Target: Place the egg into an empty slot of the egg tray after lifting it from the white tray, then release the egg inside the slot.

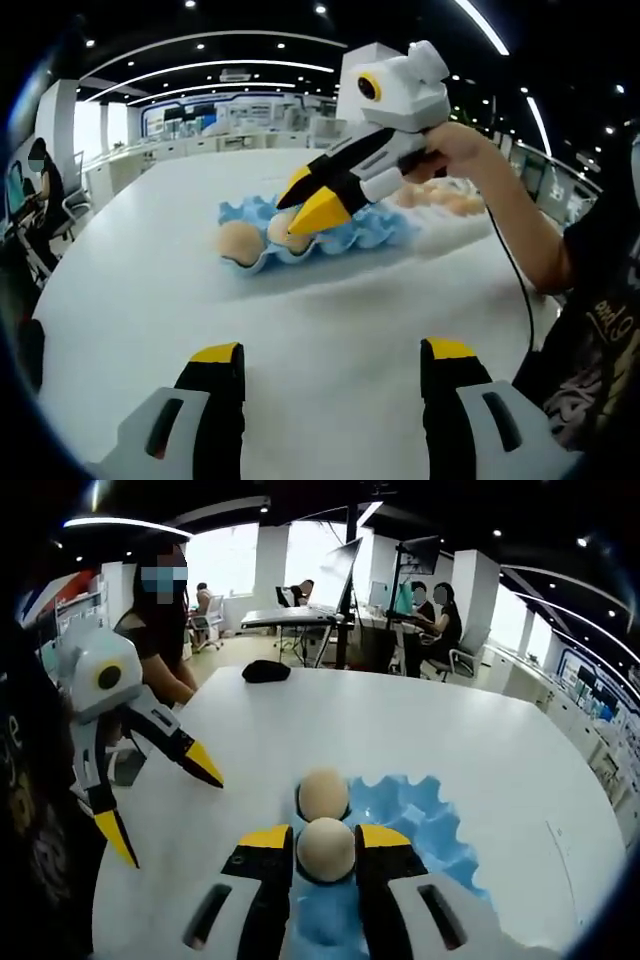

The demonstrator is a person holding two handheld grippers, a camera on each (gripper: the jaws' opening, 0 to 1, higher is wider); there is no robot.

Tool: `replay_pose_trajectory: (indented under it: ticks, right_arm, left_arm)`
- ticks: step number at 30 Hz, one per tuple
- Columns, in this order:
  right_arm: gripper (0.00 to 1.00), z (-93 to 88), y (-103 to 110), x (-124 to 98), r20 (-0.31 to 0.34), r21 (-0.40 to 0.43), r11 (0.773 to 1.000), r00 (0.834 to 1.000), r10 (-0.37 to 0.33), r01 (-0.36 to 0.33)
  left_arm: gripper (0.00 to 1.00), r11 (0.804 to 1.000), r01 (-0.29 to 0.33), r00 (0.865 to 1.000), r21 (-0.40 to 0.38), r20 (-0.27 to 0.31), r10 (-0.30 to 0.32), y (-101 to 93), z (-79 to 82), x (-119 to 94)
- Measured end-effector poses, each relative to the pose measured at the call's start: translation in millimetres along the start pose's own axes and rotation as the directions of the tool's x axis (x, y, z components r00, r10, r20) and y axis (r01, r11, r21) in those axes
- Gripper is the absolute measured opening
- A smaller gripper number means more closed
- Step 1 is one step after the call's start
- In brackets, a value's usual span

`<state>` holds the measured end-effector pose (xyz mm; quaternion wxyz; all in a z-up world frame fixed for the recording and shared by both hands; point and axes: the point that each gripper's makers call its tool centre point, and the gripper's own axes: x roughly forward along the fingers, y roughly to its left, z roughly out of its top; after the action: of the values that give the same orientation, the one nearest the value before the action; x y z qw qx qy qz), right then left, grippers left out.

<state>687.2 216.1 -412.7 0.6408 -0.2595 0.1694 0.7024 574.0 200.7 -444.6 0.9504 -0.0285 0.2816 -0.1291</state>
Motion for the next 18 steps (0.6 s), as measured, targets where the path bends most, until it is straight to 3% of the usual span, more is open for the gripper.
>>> replay_pose_trajectory:
  ticks: [10, 18]
  right_arm:
    - [0.26, -8.8, 7.3, -13.5, -0.035, -0.026, 1.000, 0.999, -0.015, 0.014]
    - [0.26, -14.1, 3.2, -33.1, -0.027, -0.019, 0.999, 0.998, -0.050, 0.050]
  left_arm:
    - [0.72, 1.000, 0.004, 1.000, 0.015, 0.003, -0.004, -7.2, 3.6, -0.2]
    - [0.72, 0.999, 0.018, 1.000, 0.030, 0.007, -0.019, -15.0, 8.4, 2.6]
